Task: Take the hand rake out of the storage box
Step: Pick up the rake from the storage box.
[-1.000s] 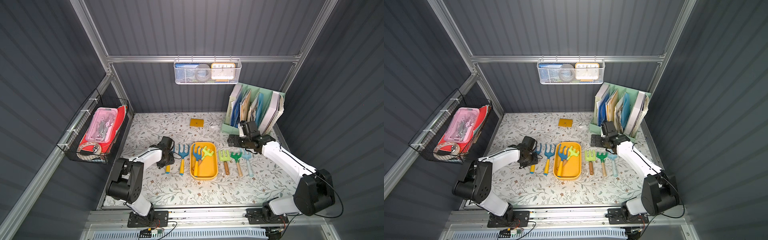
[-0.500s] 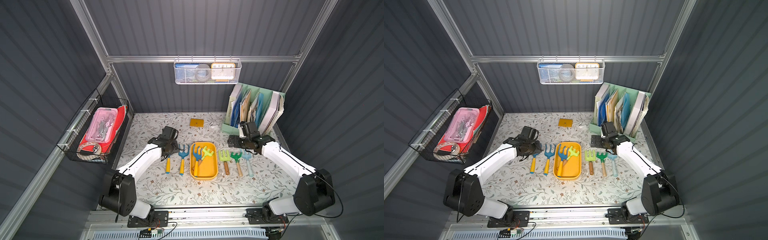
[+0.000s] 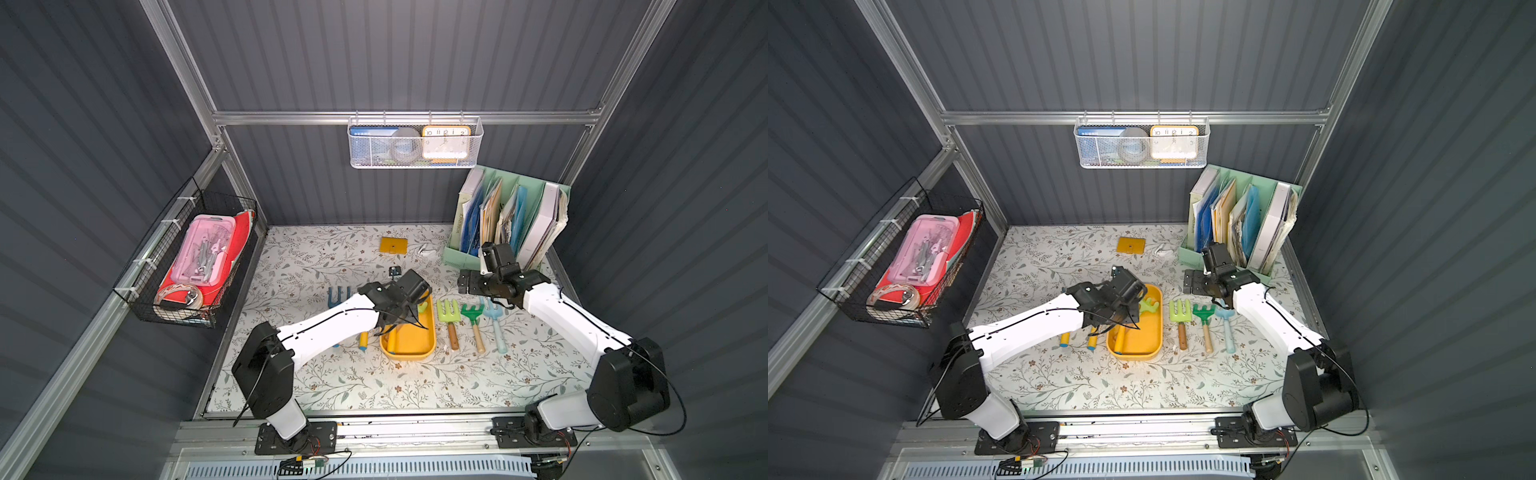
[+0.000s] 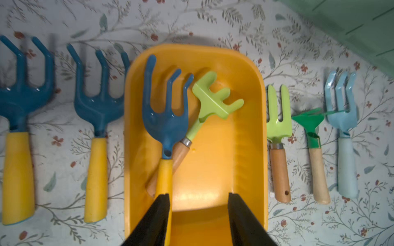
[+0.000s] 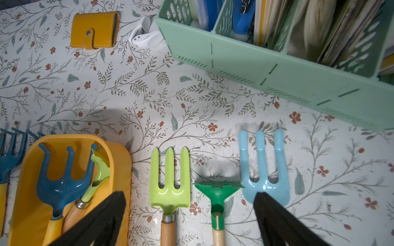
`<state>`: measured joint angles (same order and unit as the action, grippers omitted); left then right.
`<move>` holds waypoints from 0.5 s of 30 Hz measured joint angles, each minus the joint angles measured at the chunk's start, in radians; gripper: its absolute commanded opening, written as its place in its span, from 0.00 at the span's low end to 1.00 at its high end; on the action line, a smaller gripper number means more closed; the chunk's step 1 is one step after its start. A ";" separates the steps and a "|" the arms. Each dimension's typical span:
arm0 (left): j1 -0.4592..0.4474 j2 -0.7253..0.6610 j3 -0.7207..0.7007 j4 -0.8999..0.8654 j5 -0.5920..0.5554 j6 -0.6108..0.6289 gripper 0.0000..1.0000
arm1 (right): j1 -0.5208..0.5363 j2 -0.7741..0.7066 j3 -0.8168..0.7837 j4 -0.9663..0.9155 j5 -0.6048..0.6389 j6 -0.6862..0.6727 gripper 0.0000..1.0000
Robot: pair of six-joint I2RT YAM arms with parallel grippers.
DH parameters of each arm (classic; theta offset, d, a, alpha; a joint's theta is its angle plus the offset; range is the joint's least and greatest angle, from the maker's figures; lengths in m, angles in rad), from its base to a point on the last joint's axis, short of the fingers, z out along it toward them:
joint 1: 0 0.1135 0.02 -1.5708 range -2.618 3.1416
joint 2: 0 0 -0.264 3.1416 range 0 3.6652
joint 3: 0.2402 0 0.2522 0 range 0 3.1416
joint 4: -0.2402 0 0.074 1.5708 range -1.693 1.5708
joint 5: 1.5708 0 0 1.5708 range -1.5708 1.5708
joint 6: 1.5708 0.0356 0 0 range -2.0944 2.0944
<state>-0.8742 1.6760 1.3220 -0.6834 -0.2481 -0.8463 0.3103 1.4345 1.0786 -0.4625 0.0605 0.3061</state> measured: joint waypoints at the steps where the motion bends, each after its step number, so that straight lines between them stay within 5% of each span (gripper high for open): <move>1: -0.011 0.014 -0.004 0.000 0.002 -0.013 0.48 | 0.000 0.000 -0.003 0.000 0.001 0.000 0.99; 15: -0.045 0.058 -0.045 -0.032 -0.058 -0.123 0.46 | 0.000 0.000 -0.012 0.000 0.002 0.000 0.99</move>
<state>-0.9195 1.7340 1.2770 -0.7158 -0.3058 -0.9695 0.3103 1.4345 1.0664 -0.4622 0.0628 0.3065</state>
